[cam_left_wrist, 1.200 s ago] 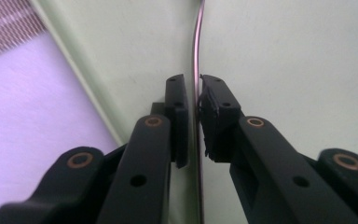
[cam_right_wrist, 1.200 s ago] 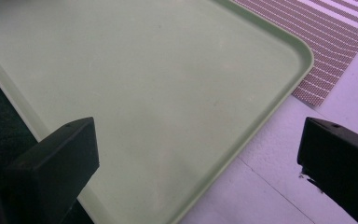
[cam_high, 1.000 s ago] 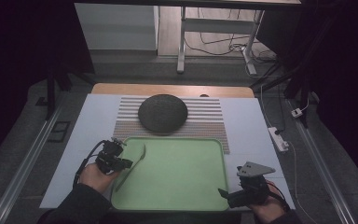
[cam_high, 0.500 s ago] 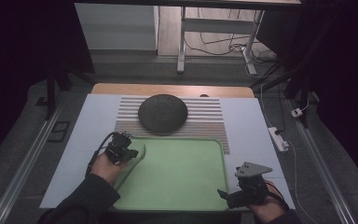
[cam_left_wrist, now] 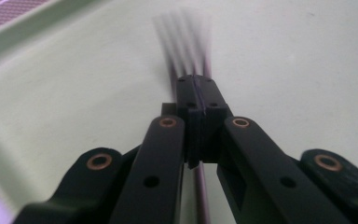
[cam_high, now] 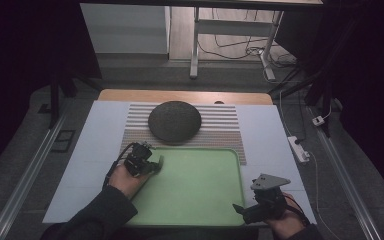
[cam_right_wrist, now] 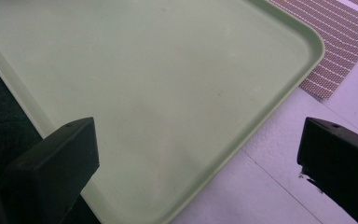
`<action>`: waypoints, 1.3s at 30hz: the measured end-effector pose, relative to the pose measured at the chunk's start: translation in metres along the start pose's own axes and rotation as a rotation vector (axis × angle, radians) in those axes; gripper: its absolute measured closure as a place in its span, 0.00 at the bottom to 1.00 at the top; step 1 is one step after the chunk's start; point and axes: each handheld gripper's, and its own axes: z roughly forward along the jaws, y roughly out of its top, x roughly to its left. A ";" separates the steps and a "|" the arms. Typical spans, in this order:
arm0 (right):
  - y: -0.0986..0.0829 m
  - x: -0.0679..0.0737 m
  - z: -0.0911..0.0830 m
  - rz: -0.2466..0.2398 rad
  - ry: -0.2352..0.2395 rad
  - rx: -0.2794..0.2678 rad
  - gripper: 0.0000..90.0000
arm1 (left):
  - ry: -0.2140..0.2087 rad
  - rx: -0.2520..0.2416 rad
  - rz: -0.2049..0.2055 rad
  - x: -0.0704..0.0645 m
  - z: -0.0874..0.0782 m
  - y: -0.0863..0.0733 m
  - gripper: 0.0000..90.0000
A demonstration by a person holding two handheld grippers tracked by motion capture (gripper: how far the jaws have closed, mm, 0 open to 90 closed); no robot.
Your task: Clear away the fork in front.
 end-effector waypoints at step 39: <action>0.000 0.000 0.001 0.000 0.014 0.011 0.00 | 0.049 -0.042 -0.130 0.051 -0.003 -0.013 0.98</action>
